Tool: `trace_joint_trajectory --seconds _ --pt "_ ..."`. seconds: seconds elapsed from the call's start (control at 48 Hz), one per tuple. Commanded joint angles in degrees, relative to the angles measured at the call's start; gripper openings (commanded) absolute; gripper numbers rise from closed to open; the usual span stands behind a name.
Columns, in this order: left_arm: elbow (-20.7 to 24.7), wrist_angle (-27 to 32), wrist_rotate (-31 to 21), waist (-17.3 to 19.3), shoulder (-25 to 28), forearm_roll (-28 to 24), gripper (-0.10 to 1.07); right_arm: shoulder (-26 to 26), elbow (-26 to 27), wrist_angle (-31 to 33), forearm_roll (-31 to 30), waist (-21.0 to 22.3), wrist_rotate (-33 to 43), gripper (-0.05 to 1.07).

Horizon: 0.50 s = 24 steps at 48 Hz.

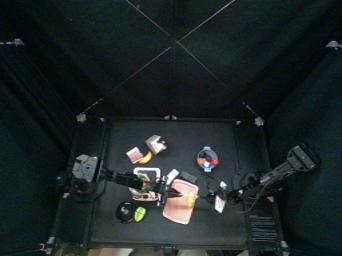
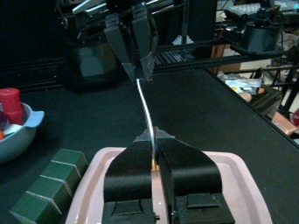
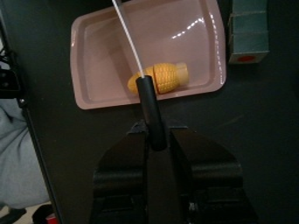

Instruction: Cut corn and place cleaver down

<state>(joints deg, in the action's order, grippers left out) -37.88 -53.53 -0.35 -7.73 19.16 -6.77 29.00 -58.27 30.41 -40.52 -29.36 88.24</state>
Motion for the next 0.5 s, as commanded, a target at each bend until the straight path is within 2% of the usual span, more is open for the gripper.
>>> trace_joint_trajectory --seconds 0.0,0.479 --pt "0.9 -0.2 0.1 -2.0 -0.1 0.0 0.33 -1.1 -0.1 0.7 0.9 0.2 0.4 0.33" --pt "1.3 2.5 0.1 -2.1 2.2 0.8 0.33 -5.7 -0.1 0.8 1.1 0.4 0.7 0.33"
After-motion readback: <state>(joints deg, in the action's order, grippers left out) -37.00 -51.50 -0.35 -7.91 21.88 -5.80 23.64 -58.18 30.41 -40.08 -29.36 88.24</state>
